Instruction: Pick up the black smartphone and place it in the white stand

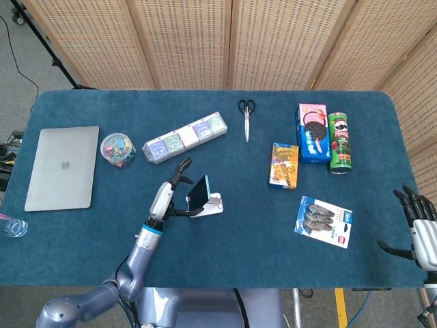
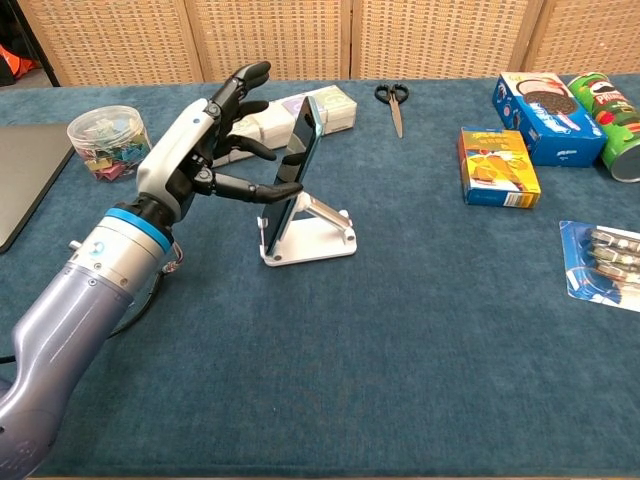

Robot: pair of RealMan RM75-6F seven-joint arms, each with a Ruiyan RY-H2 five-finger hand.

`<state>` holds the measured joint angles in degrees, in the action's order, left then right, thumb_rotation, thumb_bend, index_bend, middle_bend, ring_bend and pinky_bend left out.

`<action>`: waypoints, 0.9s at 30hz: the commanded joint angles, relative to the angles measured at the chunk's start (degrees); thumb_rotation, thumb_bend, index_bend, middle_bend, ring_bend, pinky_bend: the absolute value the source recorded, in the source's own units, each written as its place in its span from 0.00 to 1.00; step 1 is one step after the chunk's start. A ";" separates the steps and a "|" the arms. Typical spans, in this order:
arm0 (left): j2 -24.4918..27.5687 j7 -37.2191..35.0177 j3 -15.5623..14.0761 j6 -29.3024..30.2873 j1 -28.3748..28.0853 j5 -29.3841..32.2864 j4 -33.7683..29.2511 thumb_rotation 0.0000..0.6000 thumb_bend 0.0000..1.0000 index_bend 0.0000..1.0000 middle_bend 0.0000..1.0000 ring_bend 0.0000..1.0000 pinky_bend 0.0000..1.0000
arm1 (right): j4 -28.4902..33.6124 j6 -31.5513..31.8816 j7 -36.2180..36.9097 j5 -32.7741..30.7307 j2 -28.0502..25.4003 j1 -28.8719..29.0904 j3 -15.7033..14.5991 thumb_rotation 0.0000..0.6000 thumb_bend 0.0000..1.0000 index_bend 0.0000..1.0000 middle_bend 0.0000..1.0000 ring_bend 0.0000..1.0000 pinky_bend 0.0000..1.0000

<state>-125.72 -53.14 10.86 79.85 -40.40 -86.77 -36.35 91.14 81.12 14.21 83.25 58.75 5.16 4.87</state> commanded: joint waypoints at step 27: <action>57.56 35.79 -9.23 -2.25 13.77 -0.20 -55.99 1.00 0.00 0.00 0.00 0.00 0.00 | 1.78 2.08 -1.92 1.52 -0.34 -0.80 -0.44 1.00 0.00 0.00 0.00 0.00 0.00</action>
<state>-75.14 -22.46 5.23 79.30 -30.30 -87.51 -87.13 92.87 83.15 12.33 84.70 58.39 4.39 4.44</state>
